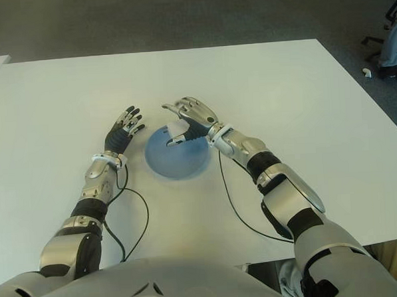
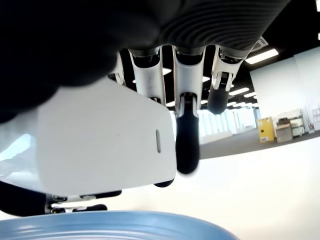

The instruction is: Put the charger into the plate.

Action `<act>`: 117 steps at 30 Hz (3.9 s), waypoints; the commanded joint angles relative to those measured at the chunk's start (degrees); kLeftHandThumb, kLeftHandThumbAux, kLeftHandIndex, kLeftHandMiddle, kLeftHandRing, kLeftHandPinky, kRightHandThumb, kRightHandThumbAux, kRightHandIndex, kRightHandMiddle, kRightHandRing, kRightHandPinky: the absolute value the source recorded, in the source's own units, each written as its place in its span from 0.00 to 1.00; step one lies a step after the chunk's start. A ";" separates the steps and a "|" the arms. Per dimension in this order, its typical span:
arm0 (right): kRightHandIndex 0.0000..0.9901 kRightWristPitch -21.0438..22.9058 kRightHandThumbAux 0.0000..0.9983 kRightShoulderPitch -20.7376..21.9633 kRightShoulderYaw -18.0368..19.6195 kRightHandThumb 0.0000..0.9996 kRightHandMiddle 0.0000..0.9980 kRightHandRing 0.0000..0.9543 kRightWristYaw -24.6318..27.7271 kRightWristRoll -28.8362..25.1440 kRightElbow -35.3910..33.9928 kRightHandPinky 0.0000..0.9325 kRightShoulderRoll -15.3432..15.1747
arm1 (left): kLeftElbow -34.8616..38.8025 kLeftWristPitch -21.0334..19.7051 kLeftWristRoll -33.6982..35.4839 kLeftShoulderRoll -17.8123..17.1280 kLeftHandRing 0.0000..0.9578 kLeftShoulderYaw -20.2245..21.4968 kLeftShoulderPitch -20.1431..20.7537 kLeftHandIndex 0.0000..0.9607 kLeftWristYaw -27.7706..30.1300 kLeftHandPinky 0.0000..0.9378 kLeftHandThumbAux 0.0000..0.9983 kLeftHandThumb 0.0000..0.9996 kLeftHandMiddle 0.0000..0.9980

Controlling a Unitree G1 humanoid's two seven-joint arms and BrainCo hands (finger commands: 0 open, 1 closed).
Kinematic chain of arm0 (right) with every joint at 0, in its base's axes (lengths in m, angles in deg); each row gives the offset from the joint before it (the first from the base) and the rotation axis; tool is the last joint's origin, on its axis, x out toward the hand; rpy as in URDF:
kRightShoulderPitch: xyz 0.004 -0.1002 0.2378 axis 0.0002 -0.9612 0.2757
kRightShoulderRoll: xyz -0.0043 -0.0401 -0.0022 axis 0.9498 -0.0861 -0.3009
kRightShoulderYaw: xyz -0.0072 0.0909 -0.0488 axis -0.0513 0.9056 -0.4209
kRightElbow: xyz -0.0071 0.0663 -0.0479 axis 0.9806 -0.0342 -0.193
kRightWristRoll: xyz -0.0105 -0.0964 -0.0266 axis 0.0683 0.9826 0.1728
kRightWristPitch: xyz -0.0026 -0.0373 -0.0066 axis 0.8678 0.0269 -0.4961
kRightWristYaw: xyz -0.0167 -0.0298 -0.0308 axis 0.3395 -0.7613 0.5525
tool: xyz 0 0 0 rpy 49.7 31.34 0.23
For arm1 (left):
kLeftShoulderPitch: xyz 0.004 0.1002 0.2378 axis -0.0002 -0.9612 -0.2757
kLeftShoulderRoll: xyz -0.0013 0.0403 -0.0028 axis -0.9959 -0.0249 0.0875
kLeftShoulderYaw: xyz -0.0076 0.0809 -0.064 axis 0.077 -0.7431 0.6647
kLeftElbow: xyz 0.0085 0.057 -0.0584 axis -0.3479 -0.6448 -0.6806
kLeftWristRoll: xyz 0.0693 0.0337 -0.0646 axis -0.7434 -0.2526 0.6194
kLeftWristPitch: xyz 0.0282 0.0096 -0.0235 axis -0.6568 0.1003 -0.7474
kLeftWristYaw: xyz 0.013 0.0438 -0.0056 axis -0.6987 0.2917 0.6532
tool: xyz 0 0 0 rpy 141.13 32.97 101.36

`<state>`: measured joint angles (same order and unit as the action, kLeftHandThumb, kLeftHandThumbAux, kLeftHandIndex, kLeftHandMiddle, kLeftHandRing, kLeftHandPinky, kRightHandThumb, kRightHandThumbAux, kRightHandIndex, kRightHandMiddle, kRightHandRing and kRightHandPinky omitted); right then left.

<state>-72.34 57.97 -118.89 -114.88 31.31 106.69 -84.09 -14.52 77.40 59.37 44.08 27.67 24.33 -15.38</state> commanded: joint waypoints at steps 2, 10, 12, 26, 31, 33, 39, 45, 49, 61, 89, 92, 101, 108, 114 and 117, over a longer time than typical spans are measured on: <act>0.00 -0.57 0.14 -2.14 0.66 0.30 0.00 0.00 2.39 -1.22 -2.60 0.00 -1.55 | -1.01 -1.02 -0.82 -0.10 0.04 -0.41 -0.83 0.02 -0.82 0.00 0.55 0.00 0.08; 0.00 -0.50 0.13 -4.37 3.61 0.28 0.00 0.00 8.58 -5.42 -7.14 0.00 -2.84 | -1.81 -1.32 -1.18 -0.25 0.04 -0.25 -0.36 0.02 -1.46 0.00 0.59 0.00 0.08; 0.00 -0.33 0.12 -4.94 4.31 0.28 0.00 0.00 9.07 -5.89 -8.15 0.00 -3.23 | -2.07 -1.37 -1.24 -0.23 0.04 -0.20 -0.21 0.02 -1.77 0.01 0.60 0.00 0.08; 0.00 1.38 0.10 -8.90 9.52 0.33 0.00 0.00 13.06 -8.99 -16.34 0.00 -6.39 | -3.79 -1.08 -1.07 -0.28 0.05 0.07 0.62 0.04 -2.49 0.00 0.64 0.00 0.09; 0.00 2.30 0.10 -10.08 11.23 0.34 0.00 0.00 14.58 -10.50 -18.20 0.00 -6.41 | -4.18 -1.00 -0.99 -0.36 0.05 0.17 0.80 0.04 -2.38 0.00 0.64 0.00 0.09; 0.00 2.48 0.10 -10.39 11.64 0.35 0.00 0.00 14.86 -10.76 -18.55 0.00 -6.34 | -4.32 -0.97 -1.01 -0.38 0.05 0.18 0.85 0.04 -2.41 0.00 0.64 0.00 0.09; 0.00 2.08 0.10 -11.29 13.07 0.36 0.00 0.00 14.98 -11.84 -18.99 0.00 -6.01 | -4.56 -0.85 -1.32 -0.44 0.06 -0.04 0.91 0.04 -2.59 0.02 0.64 0.00 0.09; 0.00 1.41 0.10 -11.61 13.86 0.36 0.00 0.00 15.20 -13.00 -18.77 0.00 -5.75 | -4.66 -0.90 -1.47 -0.53 0.06 -0.21 0.98 0.04 -2.50 0.02 0.63 0.00 0.09; 0.00 0.90 0.10 -11.69 14.23 0.37 0.00 0.00 15.10 -13.54 -18.26 0.00 -5.57 | -4.57 -0.99 -1.57 -0.50 0.06 -0.31 0.96 0.04 -2.59 0.02 0.63 0.00 0.09; 0.00 -1.34 0.11 -11.32 14.40 0.37 0.00 0.00 14.17 -13.84 -15.91 0.00 -4.93 | -4.07 -1.09 -2.04 0.11 0.07 -0.49 0.70 0.04 -3.39 0.03 0.62 0.00 0.10; 0.00 -4.10 0.14 -7.92 13.85 0.36 0.00 0.00 9.97 -12.48 -9.73 0.00 -2.12 | -3.66 -0.46 -2.16 1.33 0.06 -0.65 0.57 0.04 -3.74 0.00 0.62 0.00 0.10; 0.00 -3.97 0.14 -7.76 13.99 0.35 0.00 0.00 9.47 -12.49 -9.27 0.00 -1.89 | -3.76 -0.50 -2.14 1.30 0.06 -0.62 0.61 0.04 -3.66 0.00 0.62 0.00 0.09; 0.00 -2.81 0.14 -7.39 14.11 0.34 0.00 0.00 7.80 -11.75 -8.53 0.00 -1.65 | -3.89 -0.69 -2.07 1.14 0.06 -0.48 0.72 0.04 -3.65 0.00 0.62 0.00 0.09; 0.00 -2.88 0.13 -7.43 14.33 0.33 0.00 0.00 8.17 -11.85 -8.11 0.00 -2.77 | -3.71 -0.95 -2.06 0.91 0.06 -0.35 0.58 0.04 -3.73 0.01 0.61 0.00 0.09; 0.00 -3.86 0.11 -6.05 14.36 0.34 0.00 0.00 8.34 -11.56 -4.54 0.00 -5.35 | -3.75 -0.68 -2.00 0.65 0.07 -0.32 0.41 0.04 -3.26 0.03 0.61 0.00 0.10; 0.00 -3.83 0.11 -5.30 13.92 0.34 0.00 0.00 7.82 -10.69 -3.42 0.00 -6.24 | -3.91 -0.65 -2.01 0.51 0.07 -0.31 0.37 0.04 -3.13 0.03 0.61 0.00 0.10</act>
<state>-76.21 51.53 -104.65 -106.85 19.59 101.80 -88.91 -17.20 78.10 57.79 44.93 27.64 26.36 -18.49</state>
